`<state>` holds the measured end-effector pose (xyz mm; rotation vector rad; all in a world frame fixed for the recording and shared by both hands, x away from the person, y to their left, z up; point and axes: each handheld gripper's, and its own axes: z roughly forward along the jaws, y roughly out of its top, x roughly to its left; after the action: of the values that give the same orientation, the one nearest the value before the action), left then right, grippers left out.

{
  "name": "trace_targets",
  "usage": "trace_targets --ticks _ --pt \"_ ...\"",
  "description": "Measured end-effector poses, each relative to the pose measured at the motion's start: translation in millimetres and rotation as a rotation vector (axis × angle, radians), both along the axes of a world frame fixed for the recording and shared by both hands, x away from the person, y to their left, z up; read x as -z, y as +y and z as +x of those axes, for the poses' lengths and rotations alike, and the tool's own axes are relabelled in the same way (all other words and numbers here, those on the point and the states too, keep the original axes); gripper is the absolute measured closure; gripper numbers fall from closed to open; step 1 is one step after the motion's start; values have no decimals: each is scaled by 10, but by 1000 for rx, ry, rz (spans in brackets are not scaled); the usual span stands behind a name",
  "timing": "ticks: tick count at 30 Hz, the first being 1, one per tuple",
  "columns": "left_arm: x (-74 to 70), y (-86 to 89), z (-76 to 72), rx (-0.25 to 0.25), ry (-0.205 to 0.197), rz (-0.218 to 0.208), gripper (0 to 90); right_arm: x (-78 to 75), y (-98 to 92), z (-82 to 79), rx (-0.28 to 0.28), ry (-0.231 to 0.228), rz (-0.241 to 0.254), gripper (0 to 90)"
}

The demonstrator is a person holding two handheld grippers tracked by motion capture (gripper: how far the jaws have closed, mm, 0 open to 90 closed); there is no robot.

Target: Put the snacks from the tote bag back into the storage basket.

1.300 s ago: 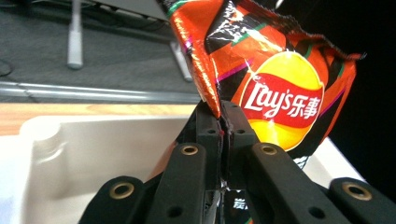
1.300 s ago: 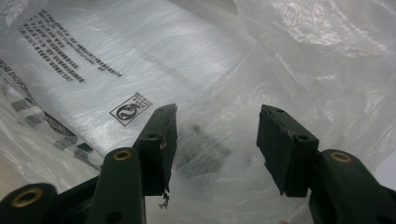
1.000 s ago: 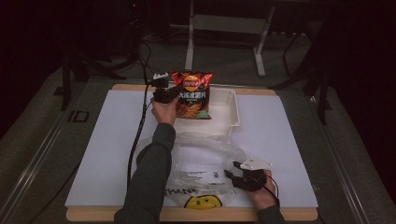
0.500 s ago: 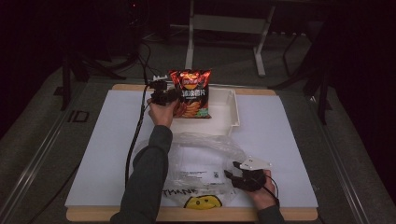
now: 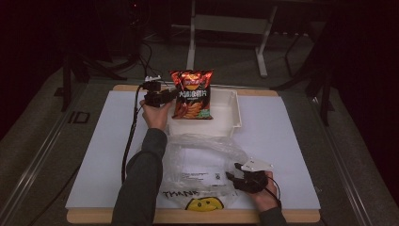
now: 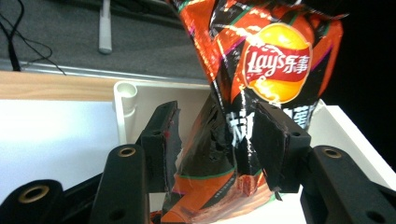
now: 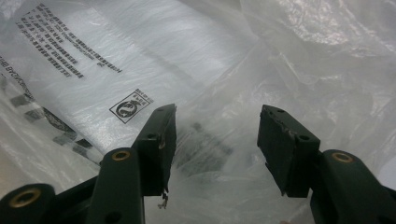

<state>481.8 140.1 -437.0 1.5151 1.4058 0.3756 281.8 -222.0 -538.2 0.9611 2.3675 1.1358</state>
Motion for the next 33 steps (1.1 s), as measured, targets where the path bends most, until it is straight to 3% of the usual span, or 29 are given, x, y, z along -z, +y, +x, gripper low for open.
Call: trace_targets --ticks 5,7,15,19,27,31,32,33 --pt "-48 45 -40 20 12 0 528 1 2 0 1 -2 -3 467" --pt "-58 74 -63 44 11 35 527 1 3 1 0 -3 -5 466" --pt "-121 174 -134 88 -3 66 527 1 4 -1 2 -3 -6 465" --pt "-166 200 -201 124 -15 103 527 1 3 -2 3 -3 -5 465" --pt "-286 166 -398 225 -46 162 513 1 3 -3 5 -4 -5 464" --pt "-347 114 -555 306 -68 209 501 0 1 -4 6 -4 -2 463" --pt "-369 110 -660 328 -91 222 501 0 0 -5 7 -3 -2 463" --pt "-369 110 -660 328 -91 222 499 0 0 -4 6 -3 -1 461"
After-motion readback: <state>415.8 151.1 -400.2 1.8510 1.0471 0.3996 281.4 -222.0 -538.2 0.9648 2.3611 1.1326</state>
